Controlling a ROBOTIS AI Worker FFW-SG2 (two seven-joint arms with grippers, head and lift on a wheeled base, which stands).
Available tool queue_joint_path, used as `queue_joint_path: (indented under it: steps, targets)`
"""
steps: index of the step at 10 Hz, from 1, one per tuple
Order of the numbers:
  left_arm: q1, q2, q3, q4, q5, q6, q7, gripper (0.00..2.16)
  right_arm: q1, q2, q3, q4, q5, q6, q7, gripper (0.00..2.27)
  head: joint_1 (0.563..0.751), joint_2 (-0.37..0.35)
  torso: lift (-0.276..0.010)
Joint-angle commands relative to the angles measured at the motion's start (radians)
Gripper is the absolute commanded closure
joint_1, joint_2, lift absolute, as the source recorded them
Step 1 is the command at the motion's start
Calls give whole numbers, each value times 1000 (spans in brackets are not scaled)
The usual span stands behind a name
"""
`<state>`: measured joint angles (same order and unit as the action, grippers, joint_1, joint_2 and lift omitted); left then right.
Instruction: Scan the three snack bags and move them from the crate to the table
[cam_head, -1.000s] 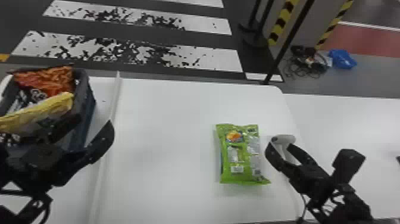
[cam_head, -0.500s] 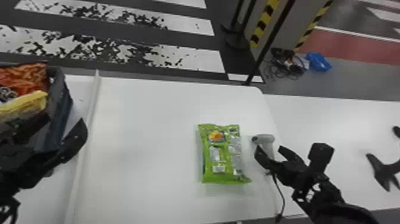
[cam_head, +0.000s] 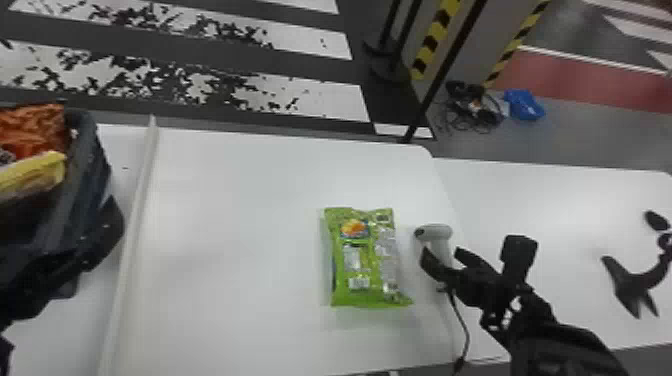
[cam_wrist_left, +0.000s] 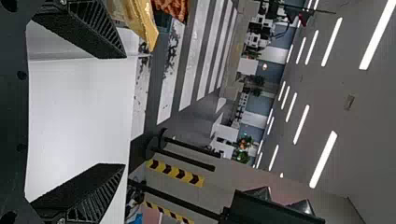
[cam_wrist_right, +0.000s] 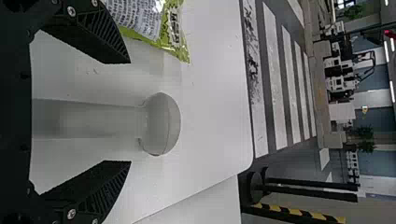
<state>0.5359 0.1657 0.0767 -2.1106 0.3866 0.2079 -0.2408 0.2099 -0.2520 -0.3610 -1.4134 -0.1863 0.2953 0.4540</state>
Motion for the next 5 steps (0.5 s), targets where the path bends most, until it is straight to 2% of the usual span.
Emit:
queue_joint_path:
  steps: [1,3,4,5]
  targets:
    - [7,0,0,-8,0,3,5,33,-24,-10,13,40,19,38,17,356,695,-283,-62]
    - [10,2,0,-12,0,3,-2,33,-38,-10,24,53,28,106,43,2067,695,-275,-62]
    - [12,2,0,-12,0,3,-2,33,-26,-9,25,37,21,106,57,2240,695,-273,-62]
    - [13,2,0,-11,0,3,-2,33,-3,-4,17,5,16,103,49,2240,695,-268,-62]
